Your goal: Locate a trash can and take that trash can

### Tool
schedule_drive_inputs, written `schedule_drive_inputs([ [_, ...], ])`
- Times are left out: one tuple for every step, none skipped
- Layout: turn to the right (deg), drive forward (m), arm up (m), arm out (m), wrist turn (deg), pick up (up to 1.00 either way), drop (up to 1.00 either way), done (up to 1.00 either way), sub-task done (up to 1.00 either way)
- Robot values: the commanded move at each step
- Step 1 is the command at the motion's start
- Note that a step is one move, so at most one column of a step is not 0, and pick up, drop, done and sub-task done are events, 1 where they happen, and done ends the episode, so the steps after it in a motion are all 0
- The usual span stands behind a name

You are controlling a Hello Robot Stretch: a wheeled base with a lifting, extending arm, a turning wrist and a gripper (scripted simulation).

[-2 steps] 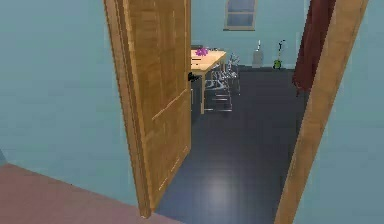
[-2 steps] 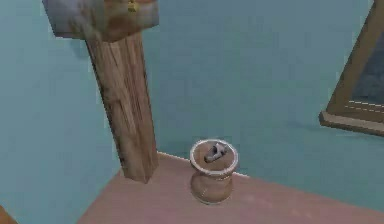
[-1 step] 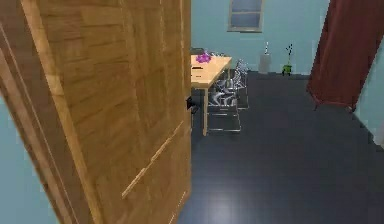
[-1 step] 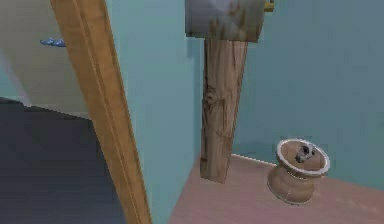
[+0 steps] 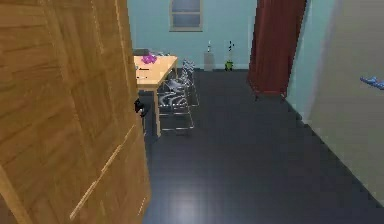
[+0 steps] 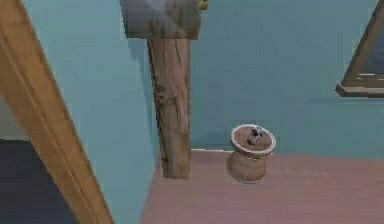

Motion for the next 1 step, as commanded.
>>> schedule_drive_inputs([
  [0.0,1.0,0.0,0.0,0.0,0.0,0.0,0.0,0.0],
])
